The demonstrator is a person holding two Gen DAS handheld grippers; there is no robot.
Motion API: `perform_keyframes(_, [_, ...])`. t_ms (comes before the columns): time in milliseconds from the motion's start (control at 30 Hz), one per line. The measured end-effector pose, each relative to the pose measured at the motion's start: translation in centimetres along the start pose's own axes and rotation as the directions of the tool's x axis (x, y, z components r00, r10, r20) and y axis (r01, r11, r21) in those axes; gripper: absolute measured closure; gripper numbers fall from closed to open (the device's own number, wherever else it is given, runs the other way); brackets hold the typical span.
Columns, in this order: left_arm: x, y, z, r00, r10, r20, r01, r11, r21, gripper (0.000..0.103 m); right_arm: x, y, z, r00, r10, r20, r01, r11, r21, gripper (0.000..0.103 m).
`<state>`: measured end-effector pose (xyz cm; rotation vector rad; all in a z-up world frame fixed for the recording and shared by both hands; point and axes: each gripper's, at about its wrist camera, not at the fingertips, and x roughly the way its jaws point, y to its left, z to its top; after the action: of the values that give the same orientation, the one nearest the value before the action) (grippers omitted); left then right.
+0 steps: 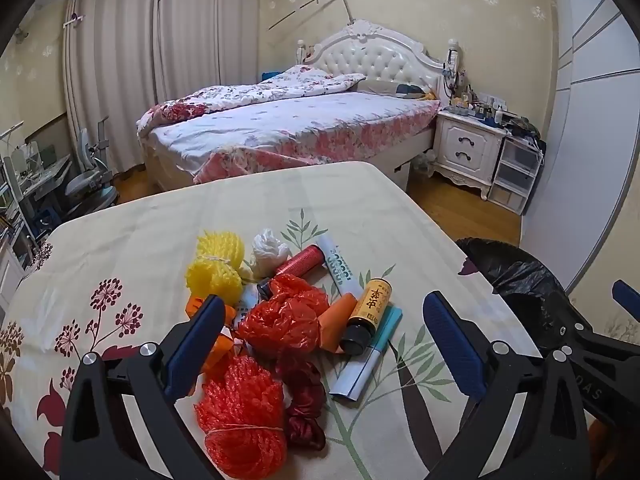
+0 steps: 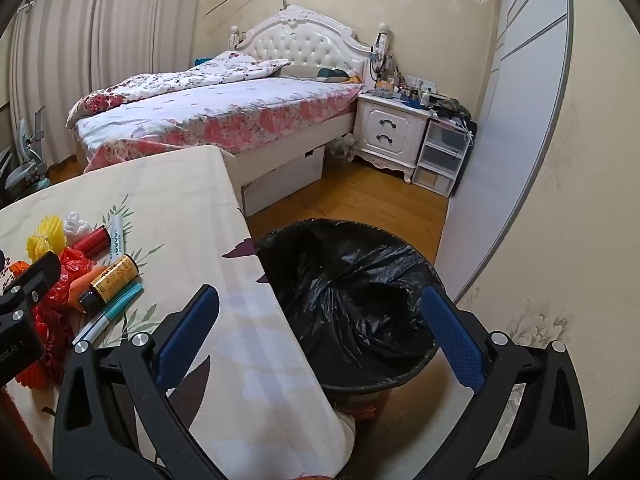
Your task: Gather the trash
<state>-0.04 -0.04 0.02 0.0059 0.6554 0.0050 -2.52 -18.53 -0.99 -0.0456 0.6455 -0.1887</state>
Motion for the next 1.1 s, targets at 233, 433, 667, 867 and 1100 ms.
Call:
perform_keyframes(233, [0.4,0.3,0.1,1.0,-0.004,-0.012,0.004,1.0,-0.008,0.006,0.2,-0.2,0.0,1.0,-0.004,-0.005,0.004,1.0,0.001,0.004])
perform_keyframes(433, [0.0,0.0,0.0,1.0,0.005,0.005,-0.005,1.0,0.004,0.006,0.3,0.1,0.0,1.0,-0.007,-0.006,0.007,1.0,0.0,0.004])
perform_keyframes(667, [0.0,0.0,0.0,1.0,0.007,0.003,-0.007,1.0,0.005,0.006,0.3,-0.3,-0.1,1.0,-0.005,-0.011,0.005,1.0,0.009,0.004])
perform_keyframes(867, [0.0,-0.1,0.0,1.0,0.006,0.002,-0.006,1.0,0.006,0.006,0.3,-0.6,-0.1,1.0,-0.004,-0.016,0.005,1.0,0.012,0.004])
perform_keyframes(1100, [-0.1,-0.1,0.0,1.0,0.007,0.001,-0.007,1.0,0.007,0.006,0.6,-0.9,-0.2,1.0,-0.004,-0.022,0.005,1.0,0.02,0.004])
